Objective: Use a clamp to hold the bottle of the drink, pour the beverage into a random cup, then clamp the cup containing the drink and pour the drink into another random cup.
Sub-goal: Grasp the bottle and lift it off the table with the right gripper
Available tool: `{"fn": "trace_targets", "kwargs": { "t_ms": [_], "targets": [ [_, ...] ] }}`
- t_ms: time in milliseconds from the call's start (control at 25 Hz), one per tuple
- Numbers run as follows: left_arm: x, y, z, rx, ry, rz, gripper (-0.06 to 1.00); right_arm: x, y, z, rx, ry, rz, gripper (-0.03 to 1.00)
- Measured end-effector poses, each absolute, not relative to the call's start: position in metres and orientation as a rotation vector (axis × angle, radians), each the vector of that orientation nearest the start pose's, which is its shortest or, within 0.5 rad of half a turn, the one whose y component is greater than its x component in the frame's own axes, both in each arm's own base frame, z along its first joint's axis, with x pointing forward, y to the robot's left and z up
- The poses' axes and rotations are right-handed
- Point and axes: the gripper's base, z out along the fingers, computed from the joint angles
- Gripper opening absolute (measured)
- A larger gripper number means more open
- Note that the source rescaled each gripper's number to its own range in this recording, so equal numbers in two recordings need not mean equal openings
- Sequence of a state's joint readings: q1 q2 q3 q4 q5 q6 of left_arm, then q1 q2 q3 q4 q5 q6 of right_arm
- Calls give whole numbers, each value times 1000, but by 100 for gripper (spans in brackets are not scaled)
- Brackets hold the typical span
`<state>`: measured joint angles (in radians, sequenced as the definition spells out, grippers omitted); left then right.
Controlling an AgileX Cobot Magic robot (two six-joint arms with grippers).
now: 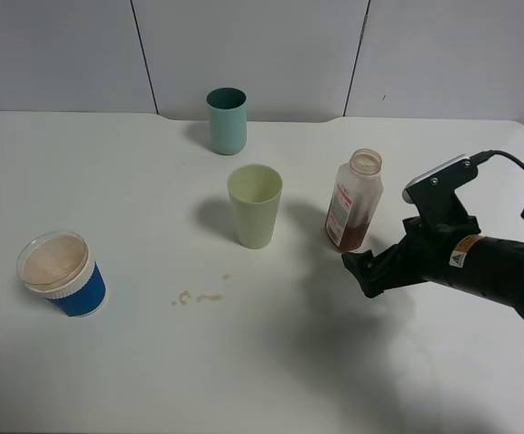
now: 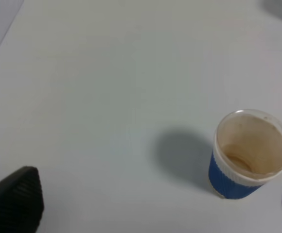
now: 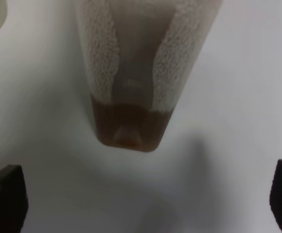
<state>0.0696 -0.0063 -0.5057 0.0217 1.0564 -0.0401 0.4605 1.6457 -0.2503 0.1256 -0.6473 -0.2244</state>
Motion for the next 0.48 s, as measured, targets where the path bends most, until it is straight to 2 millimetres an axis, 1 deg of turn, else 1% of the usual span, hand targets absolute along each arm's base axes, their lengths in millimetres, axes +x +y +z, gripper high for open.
{"fn": "trace_targets", "kwargs": {
  "t_ms": [120, 480],
  "targets": [
    [-6, 1, 279, -112, 2025, 45, 100, 202, 91, 101, -593, 2112, 90, 100],
    [-6, 1, 279, -112, 2025, 45, 100, 211, 94, 86, -480, 2014, 131, 100]
  ]
}}
